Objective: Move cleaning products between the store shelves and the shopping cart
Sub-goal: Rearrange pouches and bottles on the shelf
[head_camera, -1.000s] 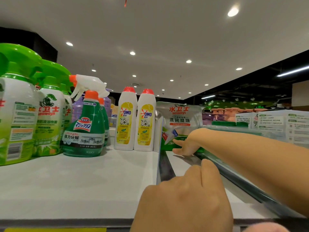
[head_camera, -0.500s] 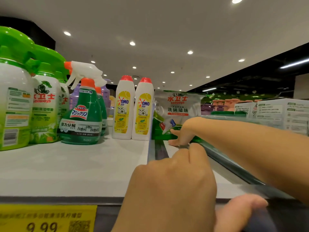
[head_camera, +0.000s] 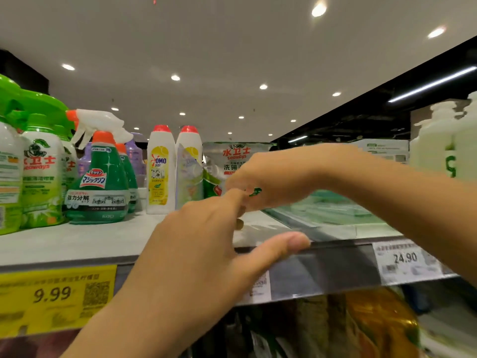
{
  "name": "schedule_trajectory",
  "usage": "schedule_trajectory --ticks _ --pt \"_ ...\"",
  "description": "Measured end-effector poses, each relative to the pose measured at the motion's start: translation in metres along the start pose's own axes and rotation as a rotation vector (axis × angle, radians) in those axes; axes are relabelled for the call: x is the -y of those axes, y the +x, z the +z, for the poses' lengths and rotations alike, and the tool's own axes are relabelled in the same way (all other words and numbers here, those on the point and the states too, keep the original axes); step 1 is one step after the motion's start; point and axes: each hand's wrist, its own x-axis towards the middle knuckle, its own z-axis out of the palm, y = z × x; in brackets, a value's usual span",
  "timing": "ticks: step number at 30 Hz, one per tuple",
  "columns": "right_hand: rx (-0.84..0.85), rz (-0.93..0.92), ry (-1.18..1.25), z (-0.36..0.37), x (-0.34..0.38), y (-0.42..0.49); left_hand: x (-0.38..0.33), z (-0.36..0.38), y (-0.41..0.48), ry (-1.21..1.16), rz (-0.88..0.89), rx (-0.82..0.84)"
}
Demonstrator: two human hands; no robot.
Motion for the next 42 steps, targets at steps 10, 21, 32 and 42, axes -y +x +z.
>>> schedule_trajectory --ticks 10,21,32,42 --pt "-0.71 0.029 0.828 0.01 -0.029 -0.143 -0.04 0.022 -0.008 -0.055 0.148 -0.054" --pt "-0.605 0.358 0.816 0.106 -0.148 -0.204 -0.134 0.11 0.027 -0.037 0.27 0.057" --pt "-0.417 0.168 0.669 0.117 -0.206 -0.153 -0.14 0.133 0.105 0.317 -0.184 0.271" --pt "-0.08 0.076 0.58 0.099 -0.226 -0.081 -0.129 0.138 0.119 0.319 -0.311 0.621"
